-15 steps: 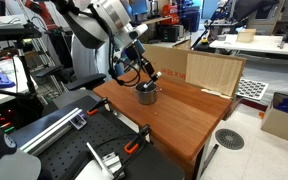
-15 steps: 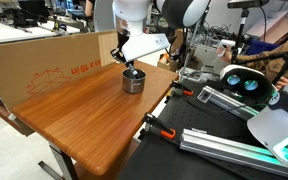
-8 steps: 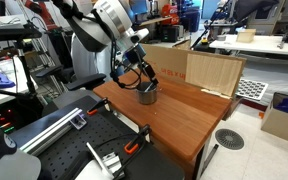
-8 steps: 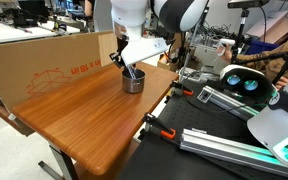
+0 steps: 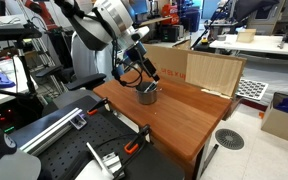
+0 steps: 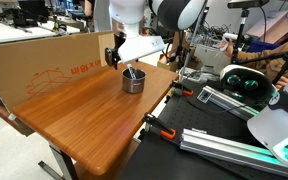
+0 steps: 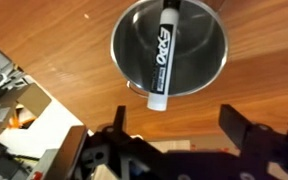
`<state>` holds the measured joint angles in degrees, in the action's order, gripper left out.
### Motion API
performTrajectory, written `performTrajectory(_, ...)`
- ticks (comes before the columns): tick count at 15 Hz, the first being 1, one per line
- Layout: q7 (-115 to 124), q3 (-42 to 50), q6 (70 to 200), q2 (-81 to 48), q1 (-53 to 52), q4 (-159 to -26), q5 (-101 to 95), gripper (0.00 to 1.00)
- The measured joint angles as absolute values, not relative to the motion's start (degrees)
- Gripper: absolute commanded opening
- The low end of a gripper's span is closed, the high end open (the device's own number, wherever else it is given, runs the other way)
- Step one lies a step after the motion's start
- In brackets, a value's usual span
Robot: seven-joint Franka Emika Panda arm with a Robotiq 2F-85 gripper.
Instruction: Put the black marker inside the silver pot
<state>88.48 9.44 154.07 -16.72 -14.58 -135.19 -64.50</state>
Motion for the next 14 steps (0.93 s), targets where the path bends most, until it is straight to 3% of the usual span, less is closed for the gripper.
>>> performTrajectory(6,87.98,8.81,155.95,-13.66,-14.56,-134.20,-62.40,1.00)
performTrajectory(14,67.35,0.79,159.58,-5.97,-11.28,-140.30,-33.01,1.00)
